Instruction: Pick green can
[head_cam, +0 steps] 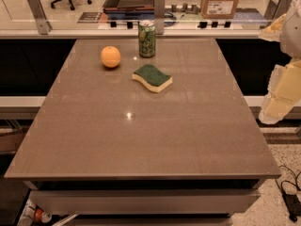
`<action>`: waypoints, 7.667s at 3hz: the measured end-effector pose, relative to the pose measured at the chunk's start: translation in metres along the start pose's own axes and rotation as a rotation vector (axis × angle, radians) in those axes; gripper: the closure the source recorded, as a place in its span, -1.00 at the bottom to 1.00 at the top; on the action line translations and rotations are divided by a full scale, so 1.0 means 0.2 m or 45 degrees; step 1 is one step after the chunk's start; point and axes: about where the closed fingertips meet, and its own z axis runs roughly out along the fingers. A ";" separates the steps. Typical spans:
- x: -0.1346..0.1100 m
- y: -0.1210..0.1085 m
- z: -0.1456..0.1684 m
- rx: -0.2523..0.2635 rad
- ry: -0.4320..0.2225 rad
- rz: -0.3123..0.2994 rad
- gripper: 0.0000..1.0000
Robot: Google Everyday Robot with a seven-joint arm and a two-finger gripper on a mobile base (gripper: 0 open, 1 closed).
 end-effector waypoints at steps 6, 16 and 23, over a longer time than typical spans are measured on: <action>-0.21 -0.35 0.20 0.235 -0.490 0.338 -1.00; -0.89 -1.15 0.78 0.337 -1.191 0.706 -1.00; -1.33 -1.35 1.24 0.194 -1.400 0.821 -1.00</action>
Offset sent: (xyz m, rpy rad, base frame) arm 0.0148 -0.0007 0.0062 0.0669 -0.0560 -0.0203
